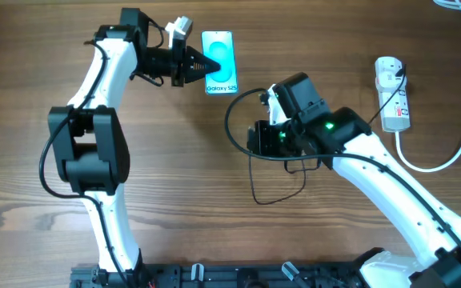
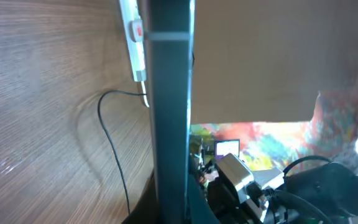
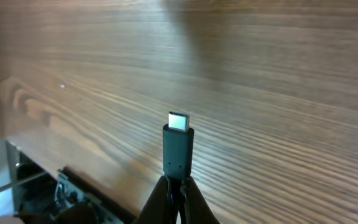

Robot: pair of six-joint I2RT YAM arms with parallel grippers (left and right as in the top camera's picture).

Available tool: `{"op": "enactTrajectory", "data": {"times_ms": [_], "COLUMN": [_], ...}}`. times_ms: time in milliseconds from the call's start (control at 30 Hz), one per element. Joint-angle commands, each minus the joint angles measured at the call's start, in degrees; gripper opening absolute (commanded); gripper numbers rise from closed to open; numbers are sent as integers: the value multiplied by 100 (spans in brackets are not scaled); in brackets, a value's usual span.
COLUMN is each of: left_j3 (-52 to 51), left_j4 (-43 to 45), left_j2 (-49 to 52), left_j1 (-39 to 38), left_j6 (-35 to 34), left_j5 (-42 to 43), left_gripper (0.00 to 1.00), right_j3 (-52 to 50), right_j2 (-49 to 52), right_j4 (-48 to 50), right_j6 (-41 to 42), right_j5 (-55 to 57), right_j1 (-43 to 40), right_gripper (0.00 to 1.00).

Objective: Plug charger to phone and switch on socket

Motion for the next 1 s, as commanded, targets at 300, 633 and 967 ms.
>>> {"op": "enactTrajectory", "data": {"times_ms": [300,633,967], "left_j3": [0,0,0], "left_j4": [-35,-46,42], "left_j2": [-188,-188,-192], "left_j1": [-649,-649,-798], "left_j6": [1095,866,566], "left_j5": [48,289,-166], "left_gripper": [4,4,4], "right_j3": [142,251,251], "right_j2": [-22,22,44], "right_j4": [136,514,415], "right_j6": [-195,24,44], "right_j5": [470,605,671], "right_j1": [52,63,68], "right_gripper": [5,5,5]}}
